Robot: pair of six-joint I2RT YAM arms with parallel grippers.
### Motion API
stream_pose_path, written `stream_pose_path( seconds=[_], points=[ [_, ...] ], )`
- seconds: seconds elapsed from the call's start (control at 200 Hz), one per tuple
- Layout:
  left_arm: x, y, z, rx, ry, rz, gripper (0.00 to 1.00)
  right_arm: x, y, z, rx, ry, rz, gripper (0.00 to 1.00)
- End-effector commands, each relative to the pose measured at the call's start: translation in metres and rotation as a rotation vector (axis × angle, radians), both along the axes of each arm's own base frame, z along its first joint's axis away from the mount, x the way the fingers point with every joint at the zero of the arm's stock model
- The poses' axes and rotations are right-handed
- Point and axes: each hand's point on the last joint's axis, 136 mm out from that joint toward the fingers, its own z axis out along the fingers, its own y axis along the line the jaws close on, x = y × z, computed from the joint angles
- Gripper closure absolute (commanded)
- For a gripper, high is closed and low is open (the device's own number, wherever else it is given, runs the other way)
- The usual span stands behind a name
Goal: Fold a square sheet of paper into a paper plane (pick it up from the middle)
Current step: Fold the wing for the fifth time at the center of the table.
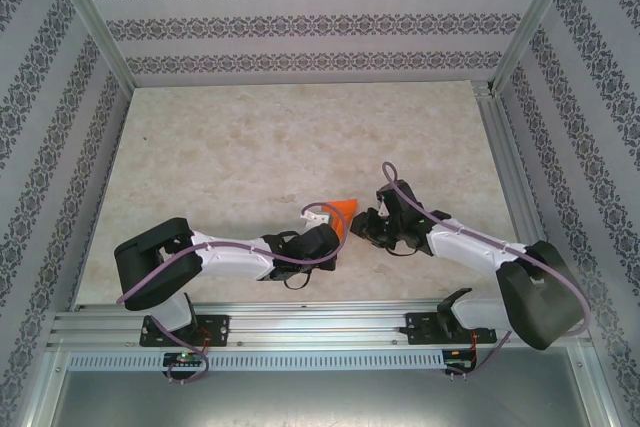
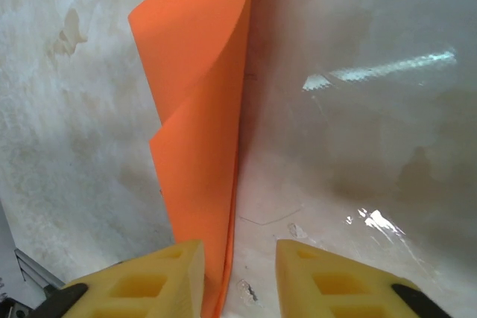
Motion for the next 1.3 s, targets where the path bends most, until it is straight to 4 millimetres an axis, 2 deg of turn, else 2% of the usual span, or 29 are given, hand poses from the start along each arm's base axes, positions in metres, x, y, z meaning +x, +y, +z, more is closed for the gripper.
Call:
stream_pose_path(
  seconds=[0.0, 0.12, 0.429, 0.544, 0.694, 0.939, 1.034, 1.168, 1.293],
  points=[
    [0.004, -0.009, 0.014, -0.069, -0.014, 0.0, 1.0, 0.012, 0.018, 0.015, 0.033, -0.057, 0.05, 0.72],
    [0.004, -0.014, 0.013, -0.069, -0.012, -0.019, 0.99, 0.013, 0.02, 0.011, 0.028, -0.052, 0.046, 0.71],
    [0.003, -0.021, 0.016, -0.059, -0.033, -0.078, 0.99, 0.014, 0.015, 0.008, -0.044, -0.028, 0.043, 0.59],
    [0.003, -0.024, 0.018, -0.054, -0.045, -0.108, 0.98, 0.015, 0.015, 0.009, -0.077, -0.034, 0.045, 0.48],
    [0.003, -0.025, 0.02, -0.041, -0.062, -0.129, 0.96, 0.015, 0.02, 0.005, -0.074, -0.015, 0.06, 0.47],
    [0.002, -0.024, 0.024, -0.023, -0.08, -0.168, 0.88, 0.018, 0.021, 0.0, -0.116, -0.005, 0.065, 0.54],
    [0.0, -0.023, 0.026, -0.024, -0.085, -0.18, 0.85, 0.019, 0.02, 0.001, -0.129, -0.011, 0.063, 0.6],
    [-0.001, -0.023, 0.027, -0.02, -0.086, -0.189, 0.83, 0.02, 0.019, 0.0, -0.141, -0.015, 0.065, 0.75],
    [0.0, -0.026, 0.031, -0.033, -0.085, -0.192, 0.82, 0.021, 0.015, 0.0, -0.168, -0.025, 0.067, 0.82]
  ],
)
